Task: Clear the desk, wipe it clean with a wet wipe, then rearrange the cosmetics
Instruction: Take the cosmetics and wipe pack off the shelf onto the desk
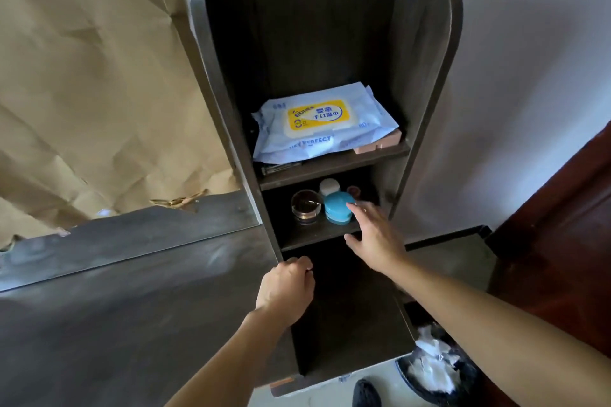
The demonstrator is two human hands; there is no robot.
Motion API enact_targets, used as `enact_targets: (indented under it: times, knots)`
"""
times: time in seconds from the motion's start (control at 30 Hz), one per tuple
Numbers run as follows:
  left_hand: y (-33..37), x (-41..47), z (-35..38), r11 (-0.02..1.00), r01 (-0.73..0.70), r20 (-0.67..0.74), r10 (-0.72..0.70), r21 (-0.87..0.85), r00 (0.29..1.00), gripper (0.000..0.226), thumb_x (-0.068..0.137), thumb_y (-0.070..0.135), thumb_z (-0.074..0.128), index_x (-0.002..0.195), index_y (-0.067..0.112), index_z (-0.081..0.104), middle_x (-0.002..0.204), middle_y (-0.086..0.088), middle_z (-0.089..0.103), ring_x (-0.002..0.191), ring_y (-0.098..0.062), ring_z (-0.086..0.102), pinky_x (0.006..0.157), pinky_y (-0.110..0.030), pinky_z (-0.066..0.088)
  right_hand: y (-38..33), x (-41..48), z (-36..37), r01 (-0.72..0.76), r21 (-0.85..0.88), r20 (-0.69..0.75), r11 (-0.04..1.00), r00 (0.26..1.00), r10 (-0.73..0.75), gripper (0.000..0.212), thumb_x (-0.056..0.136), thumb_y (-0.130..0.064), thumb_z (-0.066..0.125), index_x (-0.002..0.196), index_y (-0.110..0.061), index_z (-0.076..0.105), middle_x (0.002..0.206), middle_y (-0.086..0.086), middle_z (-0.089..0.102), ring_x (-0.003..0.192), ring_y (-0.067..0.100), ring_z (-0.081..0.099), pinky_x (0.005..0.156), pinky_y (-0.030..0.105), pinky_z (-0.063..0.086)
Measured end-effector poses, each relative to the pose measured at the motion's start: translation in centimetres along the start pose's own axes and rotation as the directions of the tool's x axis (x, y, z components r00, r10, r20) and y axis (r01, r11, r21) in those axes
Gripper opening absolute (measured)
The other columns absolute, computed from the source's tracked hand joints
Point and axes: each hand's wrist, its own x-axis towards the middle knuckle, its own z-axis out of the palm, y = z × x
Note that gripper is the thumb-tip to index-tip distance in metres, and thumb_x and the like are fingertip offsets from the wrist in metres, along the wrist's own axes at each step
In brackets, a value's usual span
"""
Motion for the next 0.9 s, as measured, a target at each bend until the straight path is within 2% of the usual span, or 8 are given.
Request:
enact_targets:
  times: [0.07, 0.17, 0.33, 0.47, 0.57, 0.67, 0.77, 0.9]
  knots:
    - [0.0, 1.4, 0.1, 1.000, 0.011, -0.003, -0.011, 0.004, 1.000, 0.030, 0.094, 0.025, 0.043, 0.118, 0.021, 0.059, 0.114, 0.002, 0.065, 0.100, -0.023, 0.062, 0.083, -0.033, 0.049, 0.3, 2.7, 0.8, 0.045, -0.058, 0.030, 0.997, 0.999, -0.043, 0.070, 0.076, -0.029, 0.072, 0.138, -0.014, 0.042, 0.142, 0.010, 0.041, 0.125, 0.033, 0.043, 0.095, 0.045, 0.048]
    - [-0.1, 3.2, 0.5, 0.999, 0.036, -0.041, -0.037, -0.030, 0.998, 0.027, 0.092, 0.021, 0.046, 0.113, 0.017, 0.063, 0.113, 0.000, 0.066, 0.099, -0.025, 0.062, 0.082, -0.033, 0.049, 1.2, 5.3, 2.4, 0.057, -0.105, 0.116, 0.993, 0.992, -0.044, 0.075, 0.077, -0.035, 0.070, 0.142, -0.021, 0.036, 0.149, 0.006, 0.031, 0.131, 0.030, 0.035, 0.094, 0.042, 0.048]
    - [-0.4, 6.1, 1.2, 0.993, 0.069, -0.116, -0.080, -0.101, 0.990, 0.020, 0.085, 0.013, 0.053, 0.101, 0.011, 0.066, 0.105, -0.008, 0.062, 0.090, -0.033, 0.061, 0.072, -0.038, 0.050, 2.5, 6.3, 4.2, 0.121, -0.080, 0.051, 0.989, 0.992, -0.117, 0.062, 0.072, -0.022, 0.072, 0.129, -0.023, 0.049, 0.136, 0.005, 0.044, 0.118, 0.028, 0.047, 0.077, 0.040, 0.055]
    - [-0.5, 9.6, 1.6, 0.991, 0.102, -0.192, -0.116, -0.082, 0.975, 0.041, 0.080, 0.012, 0.059, 0.121, 0.009, 0.058, 0.116, -0.017, 0.054, 0.094, -0.040, 0.058, 0.073, -0.043, 0.050, 3.4, 6.8, 3.7, 0.181, -0.021, 0.065, 0.983, 0.982, -0.180, 0.055, 0.069, -0.021, 0.072, 0.120, -0.021, 0.051, 0.128, 0.003, 0.046, 0.113, 0.026, 0.052, 0.075, 0.040, 0.057]
    - [0.1, 12.1, 2.1, 0.987, 0.158, -0.143, -0.161, -0.030, 0.977, 0.060, 0.082, 0.023, 0.063, 0.136, 0.013, 0.041, 0.138, -0.015, 0.038, 0.109, -0.039, 0.053, 0.080, -0.043, 0.049, 3.5, 6.5, 3.6, 0.173, -0.004, 0.036, 0.985, 0.984, -0.173, 0.053, 0.065, -0.024, 0.072, 0.113, -0.020, 0.051, 0.118, 0.001, 0.052, 0.110, 0.025, 0.049, 0.072, 0.042, 0.056]
    - [0.3, 14.3, 3.2, 0.979, 0.203, -0.106, -0.205, -0.029, 0.973, 0.075, 0.080, 0.032, 0.066, 0.143, 0.020, 0.029, 0.142, -0.014, 0.031, 0.122, -0.037, 0.042, 0.090, -0.044, 0.045, 4.0, 5.8, 3.4, 0.140, 0.010, 0.028, 0.990, 0.990, -0.140, 0.053, 0.063, -0.030, 0.073, 0.110, -0.023, 0.050, 0.107, -0.002, 0.055, 0.104, 0.023, 0.048, 0.069, 0.040, 0.054]
    - [0.0, 15.6, 4.6, 0.979, 0.203, -0.093, -0.205, -0.031, 0.974, 0.075, 0.080, 0.034, 0.067, 0.143, 0.020, 0.029, 0.143, -0.015, 0.030, 0.125, -0.038, 0.036, 0.094, -0.045, 0.043, 5.1, 4.2, 2.9, 0.144, 0.035, 0.020, 0.989, 0.989, -0.144, 0.057, 0.061, -0.030, 0.077, 0.111, -0.021, 0.051, 0.108, -0.002, 0.057, 0.101, 0.023, 0.050, 0.070, 0.038, 0.053]
    - [0.1, 16.0, 5.7, 0.978, 0.194, -0.178, -0.206, -0.084, 0.962, 0.059, 0.079, 0.028, 0.069, 0.132, 0.017, 0.044, 0.135, -0.018, 0.036, 0.112, -0.039, 0.045, 0.085, -0.044, 0.047, 6.7, 1.6, 2.8, 0.057, 0.093, 0.006, 0.994, 0.998, -0.058, 0.059, 0.057, -0.030, 0.081, 0.108, -0.021, 0.053, 0.107, -0.001, 0.054, 0.098, 0.020, 0.052, 0.071, 0.032, 0.049]
